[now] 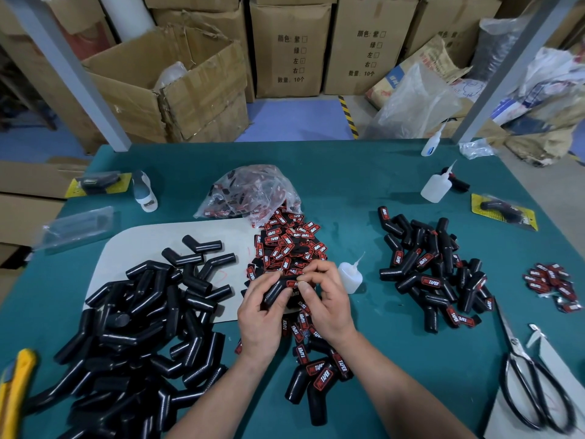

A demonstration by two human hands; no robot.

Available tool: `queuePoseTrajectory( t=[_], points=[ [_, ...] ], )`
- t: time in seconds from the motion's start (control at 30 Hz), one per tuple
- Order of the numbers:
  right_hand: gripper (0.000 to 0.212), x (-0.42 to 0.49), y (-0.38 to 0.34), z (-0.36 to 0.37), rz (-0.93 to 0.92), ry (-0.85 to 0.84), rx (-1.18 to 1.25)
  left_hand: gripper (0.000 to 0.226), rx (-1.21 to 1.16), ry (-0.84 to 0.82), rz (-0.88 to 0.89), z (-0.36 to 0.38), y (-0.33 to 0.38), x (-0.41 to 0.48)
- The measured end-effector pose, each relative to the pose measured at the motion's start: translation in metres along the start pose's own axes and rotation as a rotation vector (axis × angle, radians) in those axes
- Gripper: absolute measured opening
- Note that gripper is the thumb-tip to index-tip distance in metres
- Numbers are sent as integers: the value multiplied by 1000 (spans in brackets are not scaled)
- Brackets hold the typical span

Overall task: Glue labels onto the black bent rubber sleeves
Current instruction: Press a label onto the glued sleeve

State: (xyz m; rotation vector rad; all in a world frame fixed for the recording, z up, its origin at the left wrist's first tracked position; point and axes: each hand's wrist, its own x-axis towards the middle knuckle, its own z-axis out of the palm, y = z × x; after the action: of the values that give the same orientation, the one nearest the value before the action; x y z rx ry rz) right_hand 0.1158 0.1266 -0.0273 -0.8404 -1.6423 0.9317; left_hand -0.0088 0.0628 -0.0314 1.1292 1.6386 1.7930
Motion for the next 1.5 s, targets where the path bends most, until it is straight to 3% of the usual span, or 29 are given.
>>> queuePoseTrajectory(
  t=[0.47, 0.6, 0.73, 0.9, 1.2, 1.37, 1.5],
  points=[
    [9, 1, 3, 1, 9, -9, 14, 40, -39, 16, -65, 1, 10, -1],
    [24, 1, 0, 1, 58, 52, 134, 38, -157, 66, -229, 2, 12, 1],
    [13, 1, -4, -2, 156, 96, 88, 32, -230, 112, -361, 1, 15, 4],
    [13, -2, -12, 3, 361, -7, 129, 31, -265, 109, -374, 2, 19, 3],
    [2, 2, -18, 2, 463, -73, 234, 32, -226, 57, -334, 2, 14, 0],
    [25, 3, -15, 2, 535, -91, 256, 33, -199, 69, -319, 3, 13, 0],
    [23, 4, -15, 0, 545, -113, 243, 32, -199, 68, -326, 3, 13, 0]
  ],
)
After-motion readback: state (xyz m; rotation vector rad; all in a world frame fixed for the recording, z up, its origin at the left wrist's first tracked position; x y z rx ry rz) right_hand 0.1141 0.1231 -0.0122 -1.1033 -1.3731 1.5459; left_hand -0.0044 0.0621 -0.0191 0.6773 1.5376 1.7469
